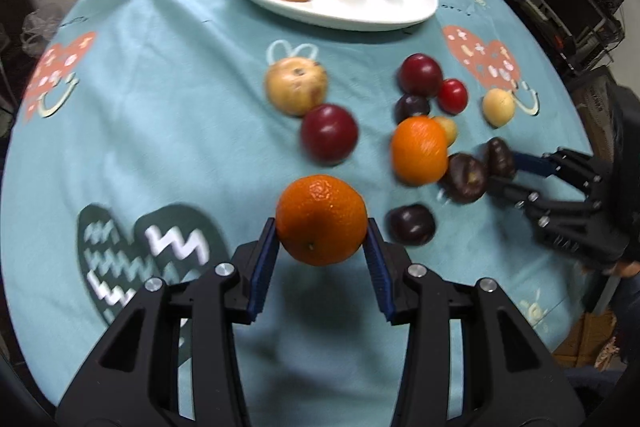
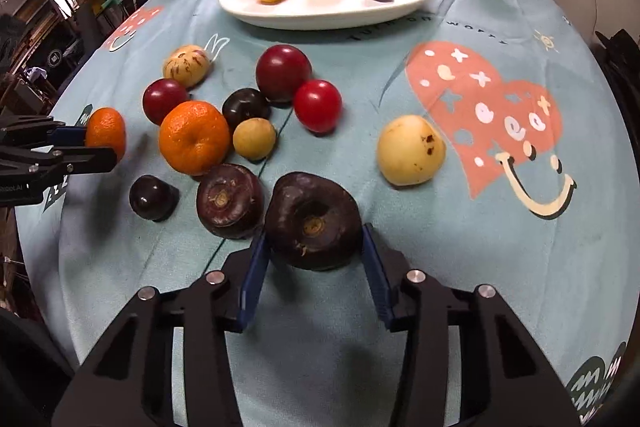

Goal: Organize fruits
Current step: 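Carry the orange and plum onto the white plate and open both tools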

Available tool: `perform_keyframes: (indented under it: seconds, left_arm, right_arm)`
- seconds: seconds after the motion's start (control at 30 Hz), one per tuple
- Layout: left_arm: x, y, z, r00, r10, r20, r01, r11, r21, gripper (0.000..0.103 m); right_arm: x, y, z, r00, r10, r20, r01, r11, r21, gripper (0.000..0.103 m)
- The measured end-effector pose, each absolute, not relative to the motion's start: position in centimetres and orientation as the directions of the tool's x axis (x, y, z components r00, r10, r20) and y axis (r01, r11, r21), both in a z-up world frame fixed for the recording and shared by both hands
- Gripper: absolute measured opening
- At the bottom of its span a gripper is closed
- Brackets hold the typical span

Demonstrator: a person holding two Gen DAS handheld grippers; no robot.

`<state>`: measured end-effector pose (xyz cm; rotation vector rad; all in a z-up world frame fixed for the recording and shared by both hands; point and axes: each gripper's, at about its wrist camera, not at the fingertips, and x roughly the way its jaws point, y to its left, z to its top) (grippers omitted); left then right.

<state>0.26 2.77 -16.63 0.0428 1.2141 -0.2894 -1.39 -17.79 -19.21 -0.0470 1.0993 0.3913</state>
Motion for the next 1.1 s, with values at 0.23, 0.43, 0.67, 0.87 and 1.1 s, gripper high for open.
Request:
perform_keyframes:
  seconds: [0.23,0.43,0.67,0.87,1.1]
  left_arm:
    - [-2.1,4.5,-16.9,0.31,-0.171,-0.935,0.223,0.969,-0.104,0.043]
    - [-2.6,4.2,-17.0,0.309,-0.15,-0.939,0.229,0.97,-0.079,0.043]
    - [-2.6,2.5,-14.0,0.387,-0.13,-0.913,0.274,0.962,-0.021,0.044]
    - [-2.4,1.0,-10.5,0.461,-0.144,-0.876,0.323,0.946,0.015,0.044]
    - [-1.2,0.2,-6.9,0.532,-0.159,-0.832,0.343,0.938,0.04,0.044]
  right_arm:
    - [-3.9,-18.8,-18.7,0.387,0.333,-0.86,-0.295,0.928,0.227,0.046]
    - [-6.2,-19.0,-18.5,0.388,0.37,-0.844,-0.261,0.922,0.284,0.046]
    - [-7.6,-16.5,-16.6,0.412,0.412,-0.813,-0.313,0.902,0.298,0.046]
    - [-7.6,-16.1,-13.3,0.479,0.428,-0.767,-0.326,0.897,0.297,0.046]
    - [-6.5,-16.2,-9.3,0.555,0.439,-0.706,-0.342,0.894,0.287,0.046]
